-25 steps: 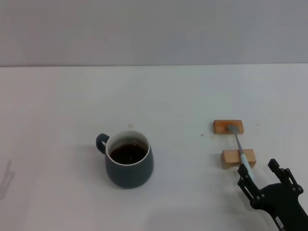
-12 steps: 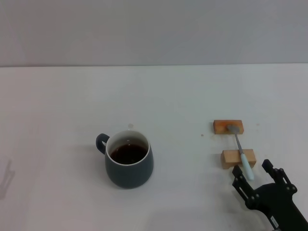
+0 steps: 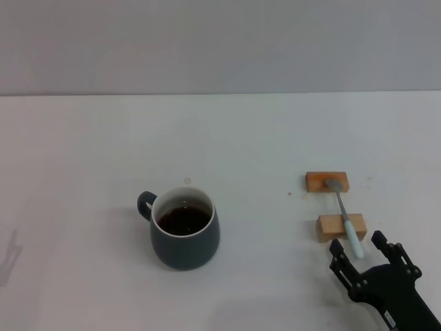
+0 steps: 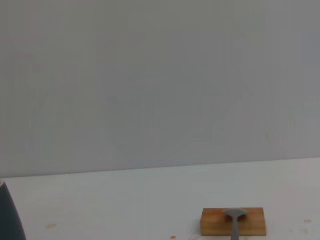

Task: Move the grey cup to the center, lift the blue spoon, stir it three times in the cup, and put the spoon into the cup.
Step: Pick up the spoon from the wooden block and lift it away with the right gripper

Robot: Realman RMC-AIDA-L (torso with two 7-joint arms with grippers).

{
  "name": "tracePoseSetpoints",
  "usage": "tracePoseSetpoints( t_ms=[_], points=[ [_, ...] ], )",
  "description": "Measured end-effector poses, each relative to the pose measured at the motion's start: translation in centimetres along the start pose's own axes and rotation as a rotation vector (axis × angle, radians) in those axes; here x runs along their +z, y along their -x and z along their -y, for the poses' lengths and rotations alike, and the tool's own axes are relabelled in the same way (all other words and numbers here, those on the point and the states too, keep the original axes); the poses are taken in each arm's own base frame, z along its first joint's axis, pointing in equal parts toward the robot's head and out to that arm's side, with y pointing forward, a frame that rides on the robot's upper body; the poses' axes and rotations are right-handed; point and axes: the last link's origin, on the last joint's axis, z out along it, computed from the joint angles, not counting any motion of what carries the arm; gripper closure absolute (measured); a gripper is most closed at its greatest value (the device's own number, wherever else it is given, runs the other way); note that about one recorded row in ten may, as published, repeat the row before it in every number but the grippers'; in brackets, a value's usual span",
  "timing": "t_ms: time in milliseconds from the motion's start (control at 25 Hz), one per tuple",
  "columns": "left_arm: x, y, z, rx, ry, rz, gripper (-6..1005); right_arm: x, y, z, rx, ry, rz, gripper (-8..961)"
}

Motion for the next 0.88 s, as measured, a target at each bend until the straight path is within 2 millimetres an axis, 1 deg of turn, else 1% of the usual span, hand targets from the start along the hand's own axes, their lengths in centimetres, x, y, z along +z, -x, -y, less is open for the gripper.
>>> tracePoseSetpoints(
  t_ms=[200, 400, 760, 880],
  points=[
    [0.04, 0.03, -0.01, 0.000, 0.000, 0.002, 138, 0.17, -0.03, -0.09, -0.003, 0.009, -0.006, 167],
    [0.08, 0.06, -0.03, 0.000, 0.001, 0.004, 138, 0.27, -0.12, -0.03, -0.008, 0.014, -0.016, 366],
    [0.29, -0.01, -0.11, 0.000, 0.005, 0.002, 138, 0.63, 0.05, -0.03, -0.013, 0.022, -0.013, 475],
    [0.36, -0.04, -0.09, 0.000, 0.004, 0.000, 138, 0.76, 0.14, -0.05, -0.015, 0.026, -0.010, 478]
  ],
)
